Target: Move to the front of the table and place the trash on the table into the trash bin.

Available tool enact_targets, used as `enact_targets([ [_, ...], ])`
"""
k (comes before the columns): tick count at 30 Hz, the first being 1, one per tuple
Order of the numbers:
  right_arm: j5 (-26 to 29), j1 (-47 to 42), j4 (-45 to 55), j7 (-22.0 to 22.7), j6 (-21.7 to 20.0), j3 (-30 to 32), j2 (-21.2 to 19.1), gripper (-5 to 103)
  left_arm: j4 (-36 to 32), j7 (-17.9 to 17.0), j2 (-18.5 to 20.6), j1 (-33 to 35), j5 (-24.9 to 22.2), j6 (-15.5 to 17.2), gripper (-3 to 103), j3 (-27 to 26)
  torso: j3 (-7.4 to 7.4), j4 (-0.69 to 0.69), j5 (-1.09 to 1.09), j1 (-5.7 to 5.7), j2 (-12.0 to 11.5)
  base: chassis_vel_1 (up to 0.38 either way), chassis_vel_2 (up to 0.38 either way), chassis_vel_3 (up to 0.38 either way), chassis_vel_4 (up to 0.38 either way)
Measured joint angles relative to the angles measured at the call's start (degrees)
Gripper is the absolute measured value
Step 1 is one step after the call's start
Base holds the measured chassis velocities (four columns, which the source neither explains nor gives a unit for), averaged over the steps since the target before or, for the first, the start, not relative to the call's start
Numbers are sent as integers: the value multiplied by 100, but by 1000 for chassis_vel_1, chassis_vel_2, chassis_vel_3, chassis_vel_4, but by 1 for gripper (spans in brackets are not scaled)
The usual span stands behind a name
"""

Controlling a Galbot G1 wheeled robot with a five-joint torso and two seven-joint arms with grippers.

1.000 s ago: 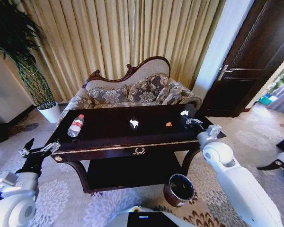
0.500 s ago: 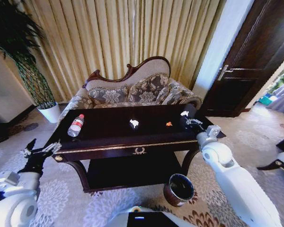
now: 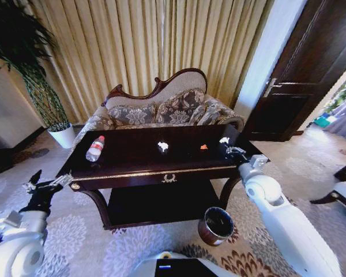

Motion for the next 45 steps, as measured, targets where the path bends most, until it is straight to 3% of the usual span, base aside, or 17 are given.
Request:
enact_targets([
  [29,-60,2,-264,-61,23,-78,47,0,22,4,-42,-21,15,-10,100,67,-1,-1,0,-4,3,117,-112,-109,116],
  [36,-222,-133,-724,-303,14,-96,225,0,21,3,-46,-21,16,-10,100,61,1,0,1,2,-1,0,0,0,0],
  [45,-723,-222,-1985,-647,404,-212,557,0,21,3,-86,-25,21,-15,100,56,0,0,0,0,0,0,0,0,0],
])
